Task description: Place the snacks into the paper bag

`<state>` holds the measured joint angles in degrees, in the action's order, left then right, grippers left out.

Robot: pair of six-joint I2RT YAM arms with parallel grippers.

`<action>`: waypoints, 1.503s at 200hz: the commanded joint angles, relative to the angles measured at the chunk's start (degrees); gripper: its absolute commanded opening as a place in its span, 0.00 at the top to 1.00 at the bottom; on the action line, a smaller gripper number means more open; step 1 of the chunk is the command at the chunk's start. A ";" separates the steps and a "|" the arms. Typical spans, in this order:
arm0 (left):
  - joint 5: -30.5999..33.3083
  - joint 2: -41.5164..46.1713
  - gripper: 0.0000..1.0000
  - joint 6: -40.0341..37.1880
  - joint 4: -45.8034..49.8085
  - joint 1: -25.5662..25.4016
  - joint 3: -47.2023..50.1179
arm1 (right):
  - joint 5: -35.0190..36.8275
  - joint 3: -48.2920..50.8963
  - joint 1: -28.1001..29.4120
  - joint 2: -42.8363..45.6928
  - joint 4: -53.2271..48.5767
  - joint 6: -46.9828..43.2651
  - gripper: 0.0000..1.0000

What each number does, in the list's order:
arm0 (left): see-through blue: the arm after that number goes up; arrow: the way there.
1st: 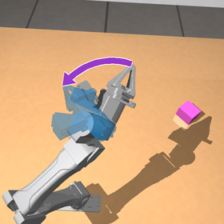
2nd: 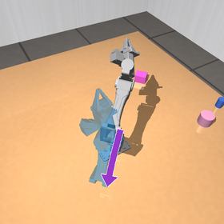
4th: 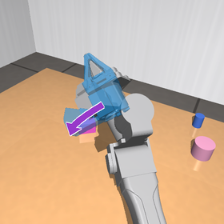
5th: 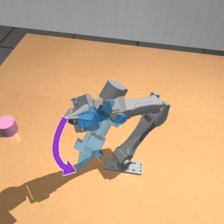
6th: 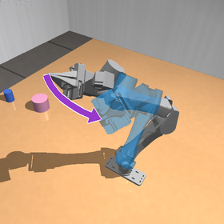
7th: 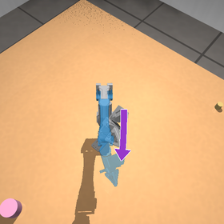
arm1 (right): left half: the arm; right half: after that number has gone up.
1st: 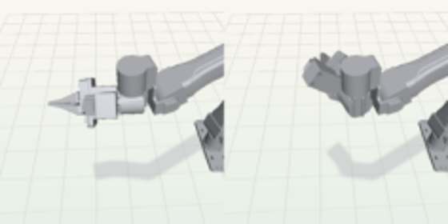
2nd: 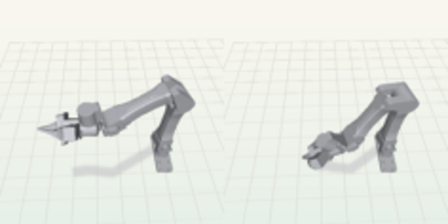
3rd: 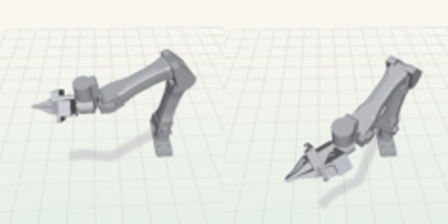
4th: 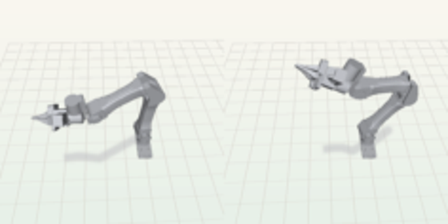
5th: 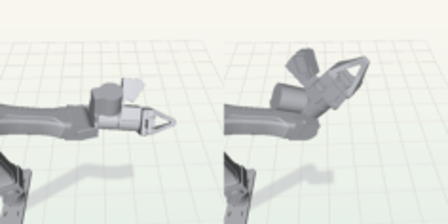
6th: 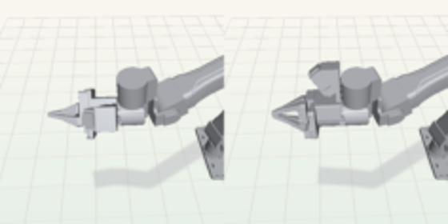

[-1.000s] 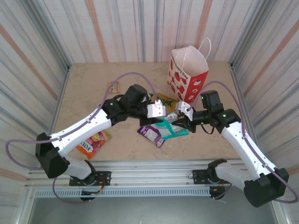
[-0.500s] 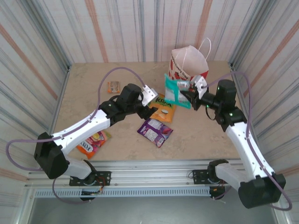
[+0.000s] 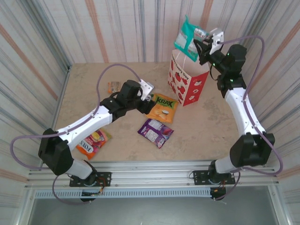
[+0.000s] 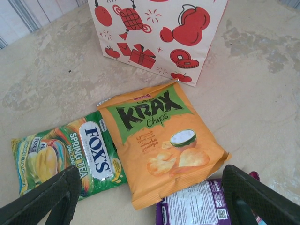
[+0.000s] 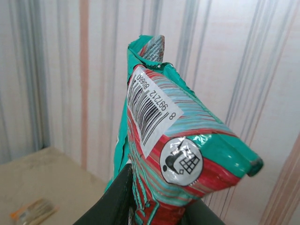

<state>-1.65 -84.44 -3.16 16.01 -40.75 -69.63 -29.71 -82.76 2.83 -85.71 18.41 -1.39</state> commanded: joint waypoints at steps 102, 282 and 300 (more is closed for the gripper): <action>-7.23 -6.38 0.27 14.06 3.24 3.39 -5.96 | 8.06 5.45 -2.76 -3.42 -1.62 -1.03 1.00; -15.10 -3.63 0.34 29.12 5.50 5.69 0.56 | 6.60 21.90 1.94 24.84 -29.33 9.31 0.55; -16.56 -3.28 0.35 30.89 4.88 6.14 2.66 | 7.59 27.05 5.67 28.68 -33.20 14.15 0.55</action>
<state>-15.51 -89.76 23.62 19.88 -35.57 -69.93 -22.70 -61.41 4.75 -60.36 -4.86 4.25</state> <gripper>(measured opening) 0.653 0.447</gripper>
